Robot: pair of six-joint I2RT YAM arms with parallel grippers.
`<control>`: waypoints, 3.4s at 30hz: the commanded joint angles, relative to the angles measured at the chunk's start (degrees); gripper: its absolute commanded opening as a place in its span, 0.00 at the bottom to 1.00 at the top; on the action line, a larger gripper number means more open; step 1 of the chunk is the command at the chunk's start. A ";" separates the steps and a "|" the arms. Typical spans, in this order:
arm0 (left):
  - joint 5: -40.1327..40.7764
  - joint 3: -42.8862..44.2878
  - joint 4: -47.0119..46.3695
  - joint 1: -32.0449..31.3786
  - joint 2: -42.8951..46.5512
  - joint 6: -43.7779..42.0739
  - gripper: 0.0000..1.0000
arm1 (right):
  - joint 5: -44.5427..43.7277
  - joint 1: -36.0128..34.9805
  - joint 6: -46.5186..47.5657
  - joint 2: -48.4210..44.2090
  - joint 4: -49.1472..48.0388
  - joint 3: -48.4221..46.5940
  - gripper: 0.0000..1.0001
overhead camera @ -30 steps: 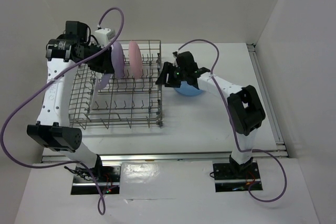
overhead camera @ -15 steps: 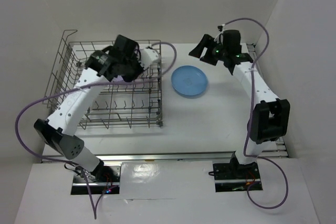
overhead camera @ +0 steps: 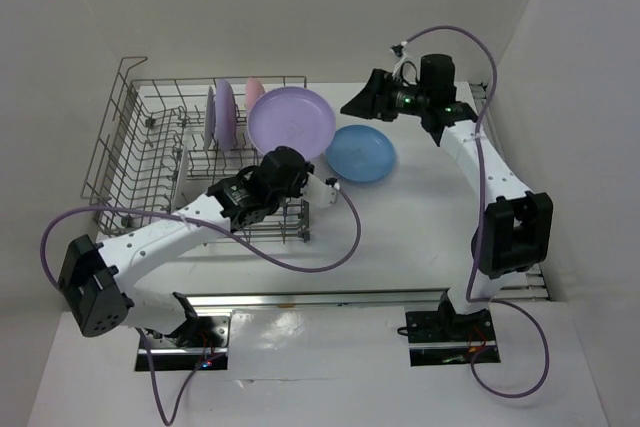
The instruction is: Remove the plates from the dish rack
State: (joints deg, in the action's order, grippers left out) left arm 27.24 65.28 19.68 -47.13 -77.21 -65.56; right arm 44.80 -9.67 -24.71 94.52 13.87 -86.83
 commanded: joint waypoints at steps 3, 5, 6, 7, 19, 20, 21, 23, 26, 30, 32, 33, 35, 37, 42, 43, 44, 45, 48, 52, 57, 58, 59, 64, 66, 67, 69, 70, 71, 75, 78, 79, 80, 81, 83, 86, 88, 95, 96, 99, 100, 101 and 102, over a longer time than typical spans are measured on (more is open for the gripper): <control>4.22 2.66 -9.40 -5.42 -1.97 -3.96 0.00 | 2.41 -5.26 0.01 -2.68 -7.20 4.21 0.82; 5.01 2.66 -9.40 -7.35 -2.59 -3.96 0.00 | 2.40 -6.15 0.01 -1.02 -6.57 4.21 0.82; 5.01 2.66 -8.44 -7.36 -2.59 -3.00 0.00 | 3.10 -6.15 -0.60 -1.00 -6.57 4.21 0.82; 5.01 2.66 -8.43 -8.14 -3.20 -2.99 0.00 | 3.10 -6.84 -0.60 -0.31 -6.57 4.21 0.79; 9.40 6.88 -5.45 -8.68 -4.79 5.35 0.07 | -3.66 -7.38 -2.71 -0.31 -5.35 5.45 0.00; 10.10 8.97 -2.40 -8.68 -5.31 8.49 0.18 | -4.45 -6.33 -4.37 -0.30 -4.73 5.44 0.00; 10.11 10.56 0.42 -8.68 -5.84 10.87 0.34 | -5.24 -5.54 -5.08 -0.30 -4.73 5.44 0.00; 9.24 17.21 6.83 -8.68 -7.51 16.57 0.86 | -6.91 -2.04 -6.40 -0.91 -4.73 5.96 0.00; 1.52 28.27 21.77 -5.79 -10.06 29.67 1.00 | -11.12 2.88 -7.81 -1.44 -3.77 5.97 0.00; -9.38 36.31 33.47 2.37 -11.21 40.85 1.00 | -18.32 6.51 -6.76 -1.44 -1.31 4.83 0.00; -15.19 36.33 34.90 5.37 -10.34 42.79 1.00 | -24.10 7.39 -4.83 -1.44 -0.78 4.82 0.00; -15.81 34.41 34.38 6.78 -9.37 43.41 1.00 | -25.53 8.08 -4.30 -1.44 -0.77 5.61 0.00; -16.43 32.47 33.59 10.12 -6.21 44.99 1.00 | -27.30 8.09 -3.77 -0.92 -0.77 7.45 0.00; -17.13 31.05 33.58 13.62 -4.54 46.13 1.00 | -27.31 8.70 -3.77 0.83 -2.17 10.43 0.00; -20.39 29.92 34.11 22.60 -2.69 46.84 1.00 | -22.56 8.70 -4.38 7.60 -6.39 12.47 0.00; -19.78 29.39 34.11 23.40 -2.68 46.84 1.00 | -22.04 8.70 -5.25 8.74 -7.44 12.47 0.00; -19.25 28.69 34.11 24.71 -2.68 46.84 1.00 | -22.03 8.70 -5.78 10.67 -7.97 12.47 0.00; -19.25 28.68 34.11 25.33 -2.16 46.84 1.00 | -21.42 8.70 -5.79 11.64 -8.50 12.47 0.00; -19.86 28.15 34.11 27.53 -2.16 47.37 1.00 | -19.75 8.70 -5.79 14.63 -11.05 12.47 0.00; -20.92 27.54 32.88 30.60 -2.16 47.98 1.00 | -17.64 8.70 -5.17 17.01 -11.85 11.42 0.00; -24.95 28.76 33.93 35.17 -2.77 48.51 1.00 | -16.33 8.70 -1.06 17.54 -8.52 11.16 0.58; -24.96 28.77 33.93 35.18 -2.77 48.51 1.00 | -16.32 8.70 -0.35 17.54 -6.85 10.54 0.62; -24.96 28.77 33.93 35.79 -2.77 47.99 1.00 | -17.54 8.10 1.40 17.54 -3.53 9.93 0.69; -24.96 30.00 34.46 37.64 -3.91 47.45 1.00 | -29.73 5.37 5.63 14.11 5.80 5.80 0.81; -24.96 31.22 34.46 38.16 -4.44 47.45 1.00 | -36.58 5.37 7.12 13.59 12.83 2.04 0.82; -24.26 31.23 34.46 38.17 -4.44 47.98 1.00 | -38.88 4.84 7.65 13.59 15.11 0.88 0.82; -23.12 31.76 35.16 38.78 -5.49 48.59 1.00 | -43.28 4.84 8.71 12.80 19.34 -0.44 0.82; -21.55 31.76 35.68 39.39 -5.50 49.29 1.00 | -45.48 4.05 9.41 12.79 20.05 -0.97 0.82; -20.84 31.76 35.69 39.40 -6.10 49.30 1.00 | -48.37 3.44 9.94 11.92 20.06 -0.98 0.82; -18.64 31.15 36.74 41.06 -8.13 50.44 1.00 | -54.28 1.15 11.52 10.69 21.38 -0.98 0.81; -16.18 29.74 36.74 41.60 -8.13 51.06 1.00 | -49.67 -3.14 15.02 8.58 13.51 2.52 0.72; -15.56 29.73 36.74 41.60 -8.65 51.75 1.00 | -46.93 -5.16 15.82 8.58 8.68 3.58 0.69; -15.56 29.21 36.74 42.29 -8.66 51.76 1.00 | -44.56 -5.18 15.83 8.58 8.63 4.29 0.67; -14.95 29.21 37.27 42.91 -8.66 52.37 1.00 | -42.97 -6.40 15.83 9.79 6.02 4.30 0.63; -15.64 28.50 37.79 43.61 -8.66 52.99 0.97 | -40.68 -6.41 12.15 12.08 6.00 3.16 0.43; -18.18 26.14 37.80 44.32 -8.66 52.99 0.92 | -39.79 -6.41 9.15 16.21 6.61 1.31 0.27; -20.64 25.43 38.41 44.94 -8.66 52.99 0.91 | -38.56 -6.41 8.54 17.45 6.61 0.78 0.27; -19.60 22.18 37.89 46.25 -13.22 55.18 0.70 | -37.94 -6.41 8.01 17.20 6.61 0.17 0.27; -18.03 21.31 37.89 46.26 -13.75 55.88 0.70 | -37.94 -6.41 8.01 16.58 6.61 0.86 0.27; -16.61 20.07 36.66 47.40 -14.46 56.59 0.63 | -36.80 -6.41 8.01 14.12 6.00 1.48 0.27; -17.57 20.07 36.66 48.01 -14.46 56.60 0.58 | -36.80 -6.41 8.01 14.11 6.00 2.01 0.27; -18.79 19.46 36.13 48.01 -14.46 56.60 0.52 | -36.80 -6.41 8.01 12.72 6.00 2.01 0.27; -20.55 19.45 36.13 48.01 -14.46 56.60 0.40 | -36.80 -6.41 8.01 12.18 6.00 2.53 0.27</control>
State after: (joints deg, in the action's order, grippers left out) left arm 8.67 84.38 57.01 0.36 -92.64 -10.00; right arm 7.16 -16.19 -16.23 112.09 22.55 -84.33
